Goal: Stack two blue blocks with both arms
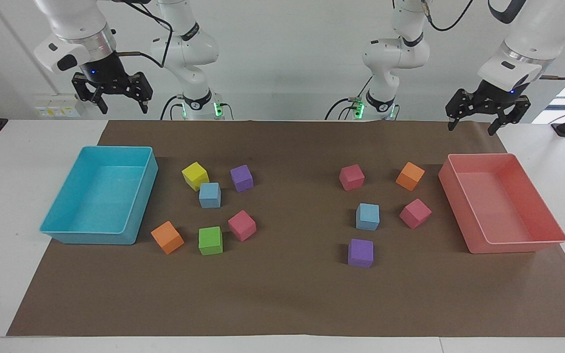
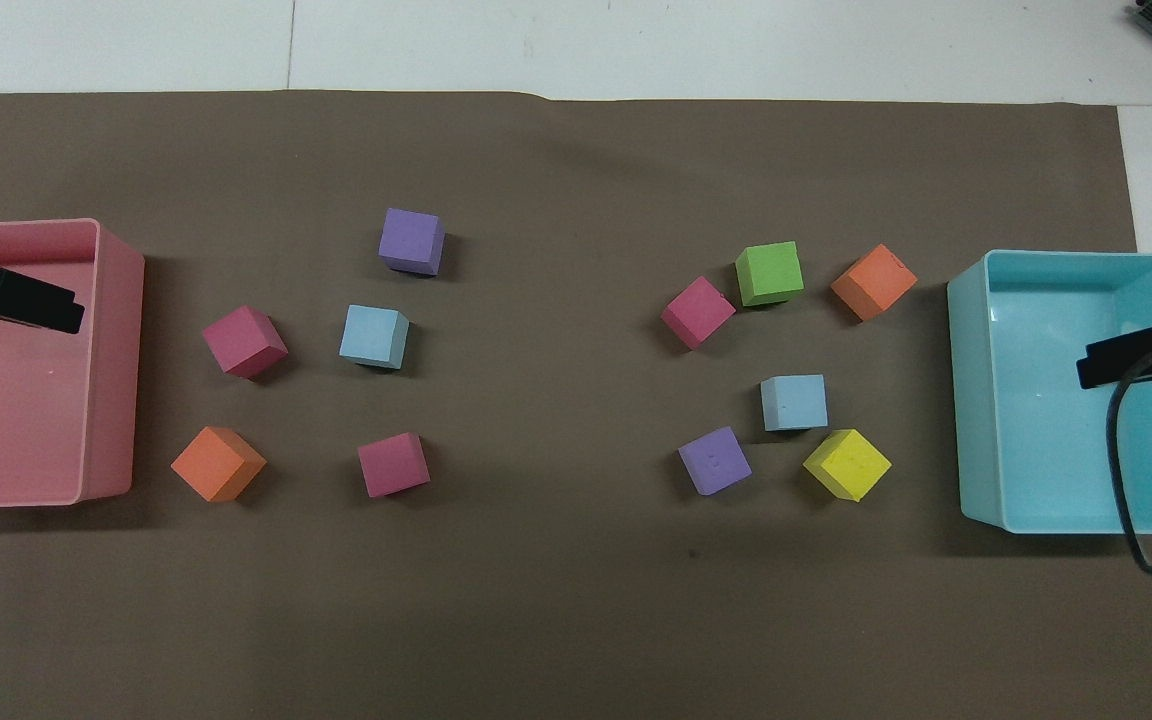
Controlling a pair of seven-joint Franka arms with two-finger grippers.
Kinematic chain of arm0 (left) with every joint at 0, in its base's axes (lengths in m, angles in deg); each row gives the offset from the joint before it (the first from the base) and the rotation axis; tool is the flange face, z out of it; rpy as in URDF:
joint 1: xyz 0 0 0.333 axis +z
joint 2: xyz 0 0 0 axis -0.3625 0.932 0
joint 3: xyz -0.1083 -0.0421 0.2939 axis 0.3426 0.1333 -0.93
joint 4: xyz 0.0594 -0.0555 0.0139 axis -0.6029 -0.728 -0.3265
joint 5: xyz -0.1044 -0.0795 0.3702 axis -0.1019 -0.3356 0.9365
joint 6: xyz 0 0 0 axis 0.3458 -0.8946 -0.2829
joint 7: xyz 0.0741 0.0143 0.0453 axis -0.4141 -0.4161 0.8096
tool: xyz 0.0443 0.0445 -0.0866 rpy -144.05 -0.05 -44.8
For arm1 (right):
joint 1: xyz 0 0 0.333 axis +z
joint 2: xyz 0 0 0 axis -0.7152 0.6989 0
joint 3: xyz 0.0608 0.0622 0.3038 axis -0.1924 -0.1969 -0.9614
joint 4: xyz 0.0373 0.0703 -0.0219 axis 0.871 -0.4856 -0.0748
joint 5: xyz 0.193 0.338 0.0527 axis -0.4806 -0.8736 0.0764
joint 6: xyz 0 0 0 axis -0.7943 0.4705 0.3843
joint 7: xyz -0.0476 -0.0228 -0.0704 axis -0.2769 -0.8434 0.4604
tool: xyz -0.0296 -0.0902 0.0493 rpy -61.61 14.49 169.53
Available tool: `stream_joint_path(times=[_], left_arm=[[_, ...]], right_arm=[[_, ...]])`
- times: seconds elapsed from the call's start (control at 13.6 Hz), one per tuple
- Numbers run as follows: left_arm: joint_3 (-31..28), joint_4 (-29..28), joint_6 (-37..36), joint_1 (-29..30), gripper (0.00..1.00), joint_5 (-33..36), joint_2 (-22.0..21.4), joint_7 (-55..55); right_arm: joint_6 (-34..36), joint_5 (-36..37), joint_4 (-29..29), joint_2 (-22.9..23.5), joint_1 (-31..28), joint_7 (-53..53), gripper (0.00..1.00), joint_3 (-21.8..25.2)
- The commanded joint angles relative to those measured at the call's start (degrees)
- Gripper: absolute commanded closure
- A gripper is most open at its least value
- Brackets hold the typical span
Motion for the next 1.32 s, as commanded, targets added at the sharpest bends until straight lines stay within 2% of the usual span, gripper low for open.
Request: stream_joint_path(times=[0.0, 1.25], left_arm=[[-0.1, -0.9, -1.0, 0.0, 0.00, -0.3, -1.1, -0.4], [-0.4, -0.9, -0.8, 0.7, 0.00, -0.3, -1.1, -0.4]], right_arm=[[-0.8, 0.0, -0.6, -0.6, -0.5, -0.6, 0.00, -0.5], [0.9, -0.8, -0.6, -0.9, -0.9, -0.5, 0.00, 0.1]])
